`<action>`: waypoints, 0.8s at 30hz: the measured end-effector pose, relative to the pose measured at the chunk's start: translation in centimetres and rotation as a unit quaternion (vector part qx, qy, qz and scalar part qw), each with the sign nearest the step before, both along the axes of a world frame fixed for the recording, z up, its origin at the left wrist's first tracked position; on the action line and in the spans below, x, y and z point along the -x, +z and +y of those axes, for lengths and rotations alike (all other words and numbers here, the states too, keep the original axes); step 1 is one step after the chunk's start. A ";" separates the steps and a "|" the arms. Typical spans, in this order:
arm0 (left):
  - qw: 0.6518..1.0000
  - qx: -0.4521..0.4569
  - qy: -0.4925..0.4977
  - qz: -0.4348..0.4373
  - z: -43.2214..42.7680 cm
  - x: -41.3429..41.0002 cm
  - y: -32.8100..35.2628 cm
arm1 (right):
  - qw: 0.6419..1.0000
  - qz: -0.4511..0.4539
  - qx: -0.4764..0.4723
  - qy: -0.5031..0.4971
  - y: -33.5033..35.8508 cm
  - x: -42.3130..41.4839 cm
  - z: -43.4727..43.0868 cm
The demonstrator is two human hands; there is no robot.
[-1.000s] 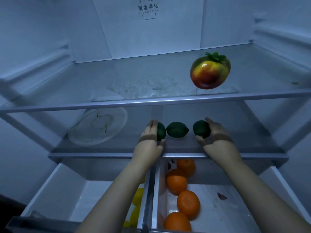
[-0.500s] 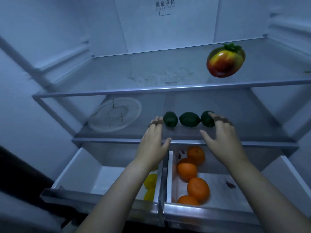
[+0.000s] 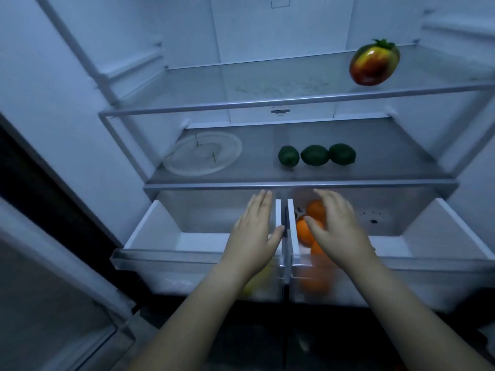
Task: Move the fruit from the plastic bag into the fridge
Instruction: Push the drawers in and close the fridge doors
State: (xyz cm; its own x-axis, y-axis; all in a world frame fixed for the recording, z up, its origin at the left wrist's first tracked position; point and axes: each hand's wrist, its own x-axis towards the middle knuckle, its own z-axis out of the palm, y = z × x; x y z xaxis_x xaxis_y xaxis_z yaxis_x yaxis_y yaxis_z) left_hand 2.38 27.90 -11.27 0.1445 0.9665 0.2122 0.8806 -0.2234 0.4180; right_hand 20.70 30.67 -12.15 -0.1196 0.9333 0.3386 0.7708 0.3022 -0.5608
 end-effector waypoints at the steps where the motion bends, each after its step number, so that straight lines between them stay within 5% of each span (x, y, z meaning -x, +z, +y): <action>1: 1.000 0.000 -0.003 0.005 -0.7 0.2 -0.4 | 1.000 -0.004 -0.002 0.002 -0.5 0.3 -0.8; 9: 0.997 -0.005 -0.041 0.060 -4.9 2.0 -4.6 | 0.997 -0.054 -0.031 -0.039 -4.0 2.7 -5.7; 15: 0.981 -0.096 -0.052 0.160 -6.4 2.6 -7.3 | 0.989 -0.087 -0.082 -0.084 -5.8 3.2 -8.1; 24: 0.966 -0.187 -0.076 0.160 -7.3 3.8 -10.0 | 0.972 -0.202 -0.102 -0.066 -7.6 2.4 -10.1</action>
